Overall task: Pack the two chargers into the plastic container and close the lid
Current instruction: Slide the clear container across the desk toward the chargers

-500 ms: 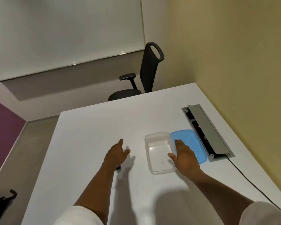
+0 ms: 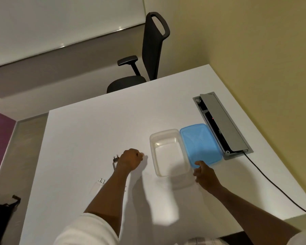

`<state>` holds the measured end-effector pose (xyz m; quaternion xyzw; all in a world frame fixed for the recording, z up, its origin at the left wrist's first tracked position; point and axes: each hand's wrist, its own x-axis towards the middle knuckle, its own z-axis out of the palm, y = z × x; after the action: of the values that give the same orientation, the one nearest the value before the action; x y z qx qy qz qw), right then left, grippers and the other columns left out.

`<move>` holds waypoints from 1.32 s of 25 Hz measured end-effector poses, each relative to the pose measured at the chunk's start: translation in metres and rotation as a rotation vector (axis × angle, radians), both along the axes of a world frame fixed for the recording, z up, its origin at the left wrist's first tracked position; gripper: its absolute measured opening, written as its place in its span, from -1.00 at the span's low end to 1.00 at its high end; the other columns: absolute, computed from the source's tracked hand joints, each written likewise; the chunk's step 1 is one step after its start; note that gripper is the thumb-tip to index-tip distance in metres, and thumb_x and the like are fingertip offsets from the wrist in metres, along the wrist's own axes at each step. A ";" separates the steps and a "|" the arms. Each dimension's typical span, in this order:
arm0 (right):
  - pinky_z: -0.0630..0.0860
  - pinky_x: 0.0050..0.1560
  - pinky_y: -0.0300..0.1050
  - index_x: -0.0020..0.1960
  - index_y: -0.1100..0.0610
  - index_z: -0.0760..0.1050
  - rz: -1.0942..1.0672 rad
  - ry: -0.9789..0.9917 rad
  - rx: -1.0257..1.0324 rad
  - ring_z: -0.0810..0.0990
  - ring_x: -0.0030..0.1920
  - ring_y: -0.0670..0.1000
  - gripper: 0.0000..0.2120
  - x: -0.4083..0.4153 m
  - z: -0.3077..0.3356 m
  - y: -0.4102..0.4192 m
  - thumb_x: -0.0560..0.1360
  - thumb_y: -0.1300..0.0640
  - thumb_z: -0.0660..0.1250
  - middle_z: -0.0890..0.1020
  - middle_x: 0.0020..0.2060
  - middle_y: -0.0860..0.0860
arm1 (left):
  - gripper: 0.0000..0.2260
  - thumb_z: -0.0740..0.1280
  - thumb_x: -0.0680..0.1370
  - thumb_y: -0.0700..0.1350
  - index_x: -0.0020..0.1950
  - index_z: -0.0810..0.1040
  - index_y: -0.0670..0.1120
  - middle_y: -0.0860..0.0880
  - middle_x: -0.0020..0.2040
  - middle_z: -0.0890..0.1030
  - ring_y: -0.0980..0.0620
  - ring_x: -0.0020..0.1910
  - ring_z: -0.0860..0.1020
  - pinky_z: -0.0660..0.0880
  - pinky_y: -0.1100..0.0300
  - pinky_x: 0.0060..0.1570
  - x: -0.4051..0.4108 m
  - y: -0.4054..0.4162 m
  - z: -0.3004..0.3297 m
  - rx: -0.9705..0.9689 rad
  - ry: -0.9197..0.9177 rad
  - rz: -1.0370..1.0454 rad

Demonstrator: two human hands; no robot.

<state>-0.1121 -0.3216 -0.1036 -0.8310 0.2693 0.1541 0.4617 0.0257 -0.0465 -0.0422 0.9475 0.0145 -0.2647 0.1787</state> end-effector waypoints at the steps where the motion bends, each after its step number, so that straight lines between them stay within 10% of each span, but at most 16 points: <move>1: 0.60 -0.14 0.03 0.24 0.17 0.45 -0.060 0.029 0.081 0.64 -0.17 0.15 -0.71 -0.002 -0.004 0.001 0.55 0.25 0.14 0.65 -0.06 0.20 | -0.71 0.18 0.59 -0.01 -0.04 0.66 -0.11 -0.14 -0.02 0.69 -0.13 -0.11 0.61 0.47 0.15 -0.24 0.005 -0.006 -0.003 -0.004 -0.014 -0.008; 4: 0.55 -0.34 -0.11 0.13 0.16 0.49 -0.192 0.080 0.239 0.60 -0.33 0.04 -0.75 -0.011 -0.013 0.004 0.53 0.27 0.11 0.66 -0.18 0.15 | -0.75 0.14 0.61 -0.12 0.07 0.62 -0.04 -0.07 0.10 0.67 -0.12 0.04 0.61 0.52 0.10 0.01 0.020 -0.019 -0.012 -0.061 -0.082 0.020; 13: 0.67 -0.13 -0.06 0.01 0.13 0.53 -0.389 0.019 0.440 0.70 -0.15 0.08 -0.88 -0.003 -0.018 0.007 0.56 0.11 0.27 0.65 -0.09 0.11 | -0.41 0.23 0.62 -0.04 0.60 0.12 -0.13 -0.09 0.62 0.15 -0.02 0.61 0.12 0.09 0.12 0.52 0.057 -0.060 -0.031 -0.098 -0.081 -0.154; 33: 0.58 0.17 0.03 0.22 0.17 0.55 -0.200 -0.073 0.229 0.64 0.04 0.07 -0.72 0.002 -0.006 0.025 0.52 0.21 0.31 0.64 0.09 0.04 | -0.68 0.29 0.55 -0.13 0.29 0.53 -0.15 -0.18 0.21 0.58 -0.15 0.21 0.55 0.42 0.10 0.16 -0.006 -0.019 -0.042 -0.218 -0.218 0.204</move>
<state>-0.1099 -0.2967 -0.1093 -0.7471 0.3144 0.1066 0.5759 0.0195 -0.0653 -0.0843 0.9393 0.0621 -0.1411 0.3065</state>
